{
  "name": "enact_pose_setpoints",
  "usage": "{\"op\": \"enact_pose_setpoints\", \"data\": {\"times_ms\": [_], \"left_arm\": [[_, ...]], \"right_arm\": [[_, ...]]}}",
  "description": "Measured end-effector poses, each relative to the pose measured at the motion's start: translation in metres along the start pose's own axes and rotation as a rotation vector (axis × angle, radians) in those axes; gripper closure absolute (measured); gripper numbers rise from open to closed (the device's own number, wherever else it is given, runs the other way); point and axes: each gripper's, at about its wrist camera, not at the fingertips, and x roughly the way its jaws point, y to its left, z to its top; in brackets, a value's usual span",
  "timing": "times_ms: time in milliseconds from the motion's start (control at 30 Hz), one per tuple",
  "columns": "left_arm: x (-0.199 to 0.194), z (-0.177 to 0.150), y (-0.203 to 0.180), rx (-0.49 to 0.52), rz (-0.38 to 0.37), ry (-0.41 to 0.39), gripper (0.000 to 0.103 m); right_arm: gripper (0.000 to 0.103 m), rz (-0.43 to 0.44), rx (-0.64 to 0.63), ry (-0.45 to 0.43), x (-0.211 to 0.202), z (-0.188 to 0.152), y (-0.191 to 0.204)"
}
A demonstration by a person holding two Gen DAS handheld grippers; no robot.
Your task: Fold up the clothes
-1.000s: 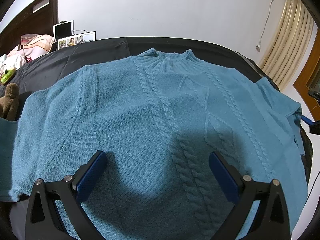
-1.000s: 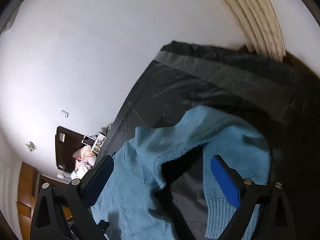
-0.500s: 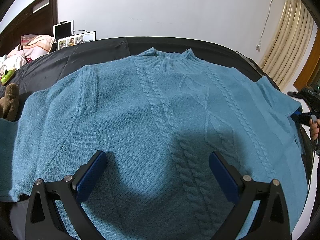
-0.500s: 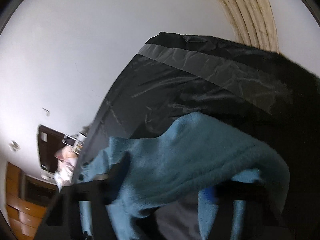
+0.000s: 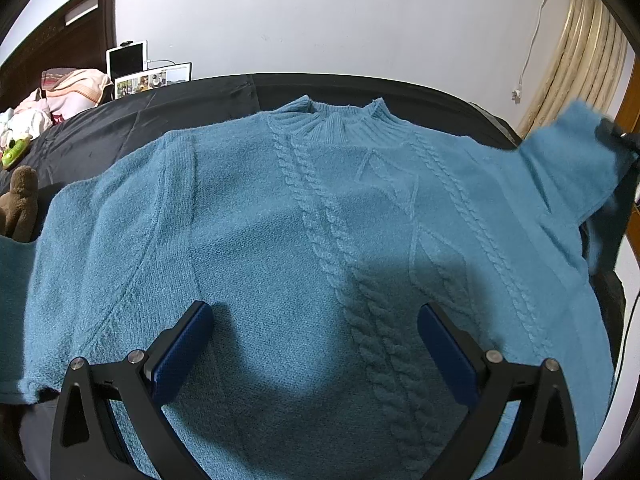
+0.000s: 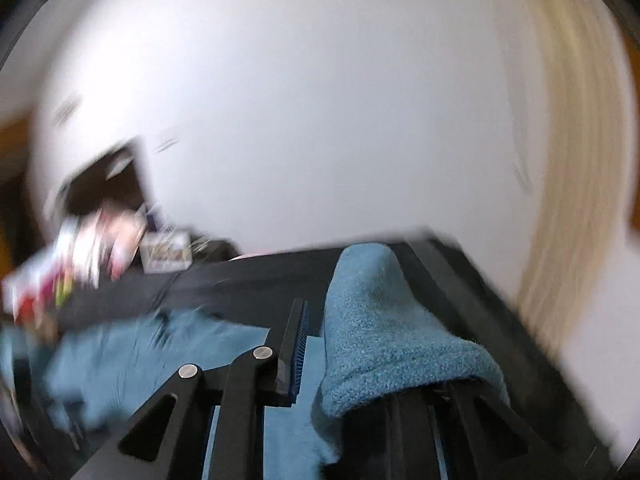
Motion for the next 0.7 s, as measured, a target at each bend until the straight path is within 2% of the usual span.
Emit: {"op": "enact_pose_setpoints", "data": {"times_ms": [133, 200, 233, 267, 300, 333, 433, 533, 700], "left_arm": [[-0.001, 0.001, 0.002, -0.013, -0.014, -0.003, 0.001], [-0.002, 0.001, 0.003, -0.02, -0.022, -0.004, 0.001], [-0.002, 0.001, 0.003, -0.023, -0.025, -0.005, 0.001], [-0.002, 0.001, 0.003, -0.025, -0.027, -0.005, 0.001], [-0.002, 0.001, 0.003, -0.027, -0.028, -0.005, 0.001], [-0.002, 0.001, 0.003, -0.028, -0.03, -0.005, 0.001], [-0.001, 0.001, 0.003, -0.027, -0.029, -0.005, 0.001], [-0.001, 0.001, 0.002, -0.024, -0.025, -0.004, 0.001], [0.0, 0.002, 0.002, -0.023, -0.022, -0.005, 0.001]], "right_arm": [[0.083, 0.09, -0.348, 0.041, -0.005, -0.029, 0.077], [0.074, 0.135, -0.522, 0.061, -0.007, -0.044, 0.115], [0.06, 0.158, -0.609, 0.071, -0.009, -0.051, 0.135], [0.039, 0.18, -0.696, 0.081, -0.01, -0.059, 0.154], [0.032, 0.2, -0.761, 0.093, -0.01, -0.066, 0.168], [0.029, 0.212, -0.755, 0.11, -0.009, -0.071, 0.166], [0.029, 0.253, -0.73, 0.163, -0.007, -0.087, 0.16], [0.029, 0.364, -0.595, 0.251, -0.01, -0.087, 0.134], [0.029, 0.477, -0.367, 0.263, -0.028, -0.083, 0.079]]}}
